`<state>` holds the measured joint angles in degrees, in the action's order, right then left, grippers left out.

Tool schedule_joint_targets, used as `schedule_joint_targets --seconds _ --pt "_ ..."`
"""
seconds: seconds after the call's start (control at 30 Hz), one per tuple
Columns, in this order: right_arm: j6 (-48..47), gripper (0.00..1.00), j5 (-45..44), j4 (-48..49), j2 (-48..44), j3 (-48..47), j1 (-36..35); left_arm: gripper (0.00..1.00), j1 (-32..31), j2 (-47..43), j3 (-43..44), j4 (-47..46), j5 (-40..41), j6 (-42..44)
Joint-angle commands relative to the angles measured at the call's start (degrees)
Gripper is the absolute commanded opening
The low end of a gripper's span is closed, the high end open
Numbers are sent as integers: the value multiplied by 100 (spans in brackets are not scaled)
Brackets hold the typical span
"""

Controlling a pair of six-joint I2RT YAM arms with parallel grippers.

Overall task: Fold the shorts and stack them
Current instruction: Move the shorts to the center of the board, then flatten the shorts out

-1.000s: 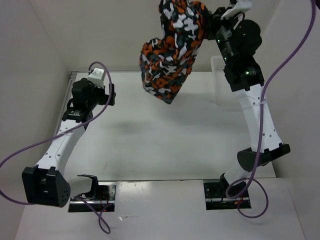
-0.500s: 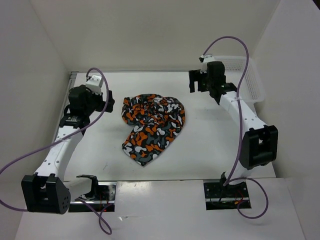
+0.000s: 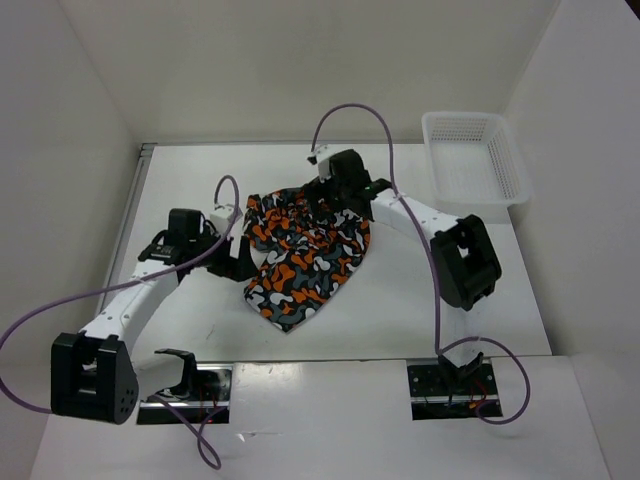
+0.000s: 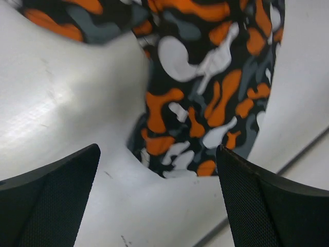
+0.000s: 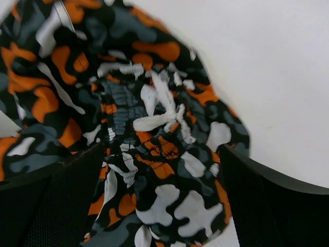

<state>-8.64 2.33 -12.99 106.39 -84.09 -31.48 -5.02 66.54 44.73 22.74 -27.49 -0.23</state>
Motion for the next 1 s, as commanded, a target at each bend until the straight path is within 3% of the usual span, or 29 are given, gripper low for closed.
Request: schedule_joint_targets --seconds 0.0,0.13,0.2,0.27,0.3,0.4,0.53,0.7,0.97 --pt "-119 97 -127 201 303 -353 -138 100 -253 -10 -333 204 -573 23" --pt "-786 97 -564 262 566 -353 -541 100 -526 183 -623 -119 -390 23" --pt "-788 95 -646 333 663 -405 -604 89 -736 332 -842 -313 -206 23" --pt "-788 92 -794 333 778 -406 -604 71 -799 438 -957 -630 -152 23" --pt "-788 92 -795 333 778 -406 -604 51 -851 517 -957 -918 -152 23" --pt "-858 92 -857 333 717 -187 -604 32 -852 570 -1168 -1411 -46 23" --pt "-1077 92 -857 333 585 -107 -666 3 -852 570 -1160 -1325 -448 23" --pt "-1578 92 -1199 665 654 -405 -990 0 -852 518 -1037 -1123 -653 23" --pt "-1588 92 -1252 544 1436 -1082 -991 0 -852 105 -905 -850 -592 23"
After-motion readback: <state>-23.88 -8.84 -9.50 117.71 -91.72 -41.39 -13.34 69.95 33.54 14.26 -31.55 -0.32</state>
